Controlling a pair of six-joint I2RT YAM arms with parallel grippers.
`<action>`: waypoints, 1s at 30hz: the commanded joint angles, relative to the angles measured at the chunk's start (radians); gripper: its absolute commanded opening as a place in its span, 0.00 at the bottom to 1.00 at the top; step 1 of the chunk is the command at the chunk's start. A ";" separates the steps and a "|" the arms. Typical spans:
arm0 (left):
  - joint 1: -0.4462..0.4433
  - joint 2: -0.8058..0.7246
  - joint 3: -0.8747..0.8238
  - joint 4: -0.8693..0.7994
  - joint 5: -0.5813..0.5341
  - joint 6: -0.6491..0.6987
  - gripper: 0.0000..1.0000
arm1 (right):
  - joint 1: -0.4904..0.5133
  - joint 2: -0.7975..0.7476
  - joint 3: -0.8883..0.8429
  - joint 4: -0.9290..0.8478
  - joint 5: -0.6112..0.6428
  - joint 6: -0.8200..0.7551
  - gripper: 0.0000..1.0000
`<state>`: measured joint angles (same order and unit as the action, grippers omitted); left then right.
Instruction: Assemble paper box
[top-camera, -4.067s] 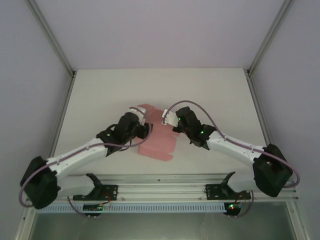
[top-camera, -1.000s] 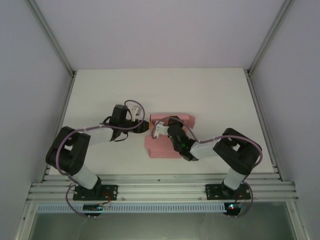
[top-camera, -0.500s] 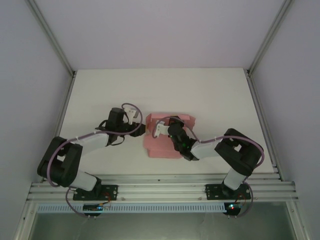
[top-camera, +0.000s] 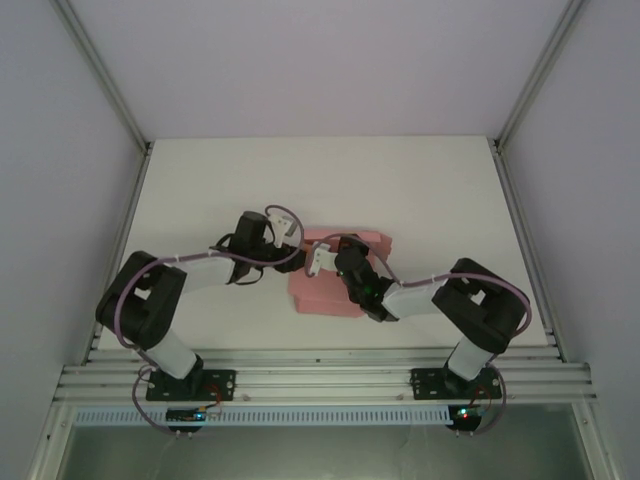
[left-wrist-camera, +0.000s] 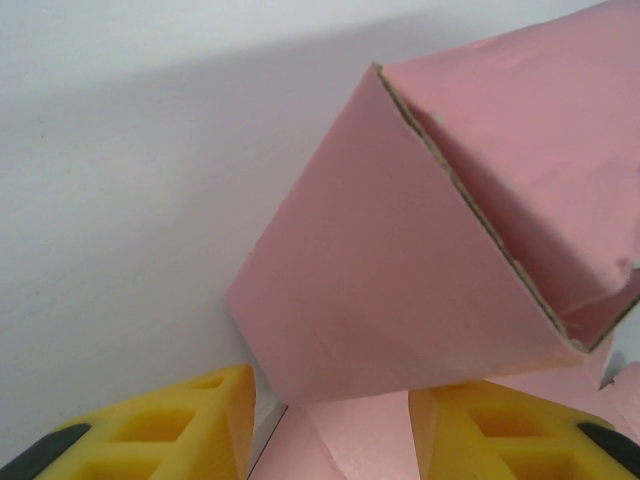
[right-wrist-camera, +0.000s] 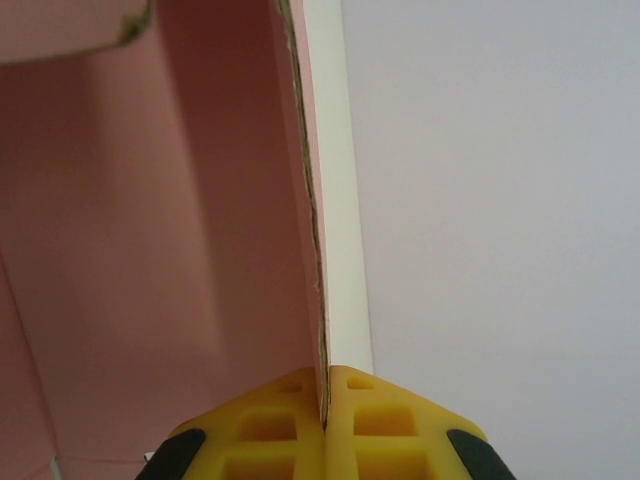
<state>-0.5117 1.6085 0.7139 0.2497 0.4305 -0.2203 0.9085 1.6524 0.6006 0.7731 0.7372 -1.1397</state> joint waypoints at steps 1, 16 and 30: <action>-0.030 0.005 0.009 0.101 -0.117 0.011 0.44 | 0.017 -0.033 0.002 -0.076 -0.048 0.078 0.00; -0.139 0.027 -0.019 0.279 -0.431 0.096 0.36 | -0.002 -0.067 0.026 -0.279 -0.151 0.209 0.00; -0.176 0.099 0.044 0.242 -0.560 0.128 0.11 | -0.037 -0.068 0.063 -0.372 -0.163 0.260 0.00</action>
<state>-0.6762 1.6901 0.7166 0.4946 -0.0029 -0.1051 0.8658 1.5707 0.6647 0.4782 0.6392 -0.9306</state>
